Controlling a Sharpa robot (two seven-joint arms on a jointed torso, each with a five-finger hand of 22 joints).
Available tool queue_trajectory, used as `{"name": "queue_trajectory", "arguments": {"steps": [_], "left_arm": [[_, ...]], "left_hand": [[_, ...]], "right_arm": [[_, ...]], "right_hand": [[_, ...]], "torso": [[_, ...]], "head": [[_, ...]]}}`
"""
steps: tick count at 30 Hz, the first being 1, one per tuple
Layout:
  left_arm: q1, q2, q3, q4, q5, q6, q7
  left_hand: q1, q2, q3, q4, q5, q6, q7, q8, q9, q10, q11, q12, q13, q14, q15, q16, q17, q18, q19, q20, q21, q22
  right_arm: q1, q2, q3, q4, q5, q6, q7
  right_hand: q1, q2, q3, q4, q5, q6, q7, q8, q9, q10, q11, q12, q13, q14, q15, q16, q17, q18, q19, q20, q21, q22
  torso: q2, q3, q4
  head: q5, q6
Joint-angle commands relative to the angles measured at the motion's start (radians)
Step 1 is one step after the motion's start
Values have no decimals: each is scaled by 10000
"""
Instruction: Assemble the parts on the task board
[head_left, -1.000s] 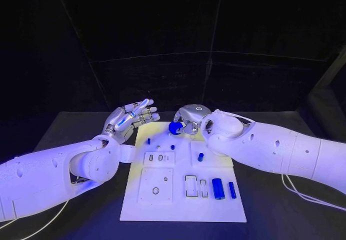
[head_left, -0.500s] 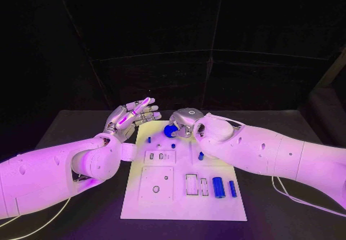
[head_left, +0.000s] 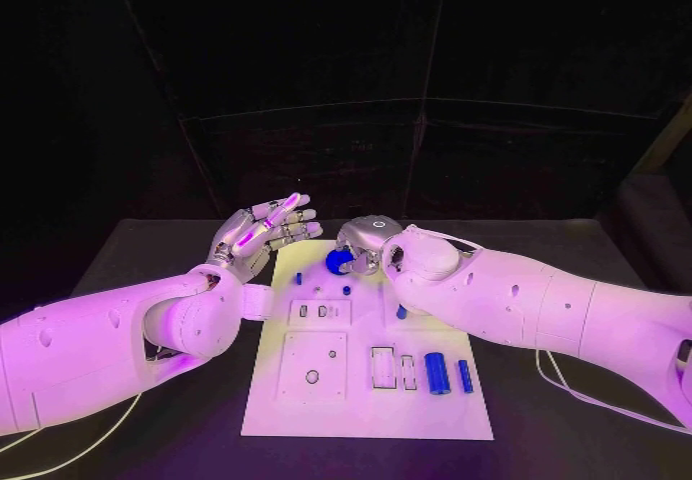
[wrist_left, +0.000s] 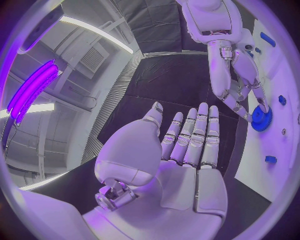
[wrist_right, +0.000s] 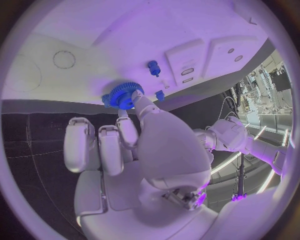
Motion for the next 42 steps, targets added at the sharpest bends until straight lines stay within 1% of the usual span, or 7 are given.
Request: {"name": "queue_trajectory", "arguments": {"steps": [1,5,8,12,16,31,42], "left_arm": [[16,5,11,8,-20,124,41],[16,3,11,10,-20,128,35],[16,1,11,10,-20,126,33],[16,0,11,8,-20,125,26],[16,0,11,6,-20,111,-7],[16,0,11,9,-20,97,-25],[16,-16,11,7,-20,91,-19]], "left_hand": [[51,53,20,-27,34,62,794,32,11,80,25,-14,-7,72,-29,-36,-11,144,90,7,9,-14],[51,53,20,-27,34,62,794,32,11,80,25,-14,-7,72,-29,-36,-11,144,90,7,9,-14],[51,53,20,-27,34,62,794,32,11,80,25,-14,-7,72,-29,-36,-11,144,90,7,9,-14],[51,53,20,-27,34,62,794,32,11,80,25,-14,-7,72,-29,-36,-11,144,90,7,9,-14],[48,62,55,-56,33,70,792,26,7,95,22,-23,-10,85,-31,-46,-18,147,104,7,0,-31],[48,63,57,-59,33,53,792,23,5,95,22,-24,-11,85,-30,-47,-18,146,104,7,0,-32],[51,67,68,-69,34,66,793,22,5,94,23,-29,-12,86,-30,-51,-20,147,107,7,-3,-37]], "right_arm": [[26,47,11,-69,-69,168,59],[25,80,11,-133,-25,241,31],[25,84,11,-156,56,333,27],[25,74,11,-156,114,447,19],[26,50,11,-149,180,541,9],[28,-89,11,-154,486,787,-49],[29,-335,11,85,519,394,9]], "right_hand": [[-317,-102,-125,79,-180,-362,-22,-242,-32,-162,-12,-162,-131,659,92,19,644,-38,-13,106,15,-47],[-632,-125,-276,276,-367,-629,9,-457,-15,-310,22,-376,-344,652,121,6,623,-28,-51,136,-8,-92],[-1178,-58,-520,699,-447,-675,43,-547,9,-330,65,-420,-382,654,158,11,636,-24,-65,171,-19,-106],[-1848,118,-943,1358,-170,-607,68,-597,35,-310,97,-389,-344,658,190,27,664,-25,-59,206,-19,-92],[-2037,250,-1233,1699,104,-485,59,-588,50,-296,98,-359,-302,660,190,35,678,-25,-53,213,-17,-79],[-2024,318,-1514,1901,229,-515,43,-675,25,-246,79,-296,-219,664,177,46,699,-27,-45,202,-14,-63],[-1849,378,-1573,1869,323,-433,24,-663,41,-154,64,-185,-91,671,168,62,728,-38,-5,195,7,-7]], "torso": [[0,-1,-9],[-4,1,-12],[-6,2,-11],[-8,6,-17],[0,8,-16],[-3,6,-3],[-6,-1,-19]], "head": [[8,-8],[14,-5],[8,-5],[16,-6],[9,-2],[-20,2],[-14,-23]]}}
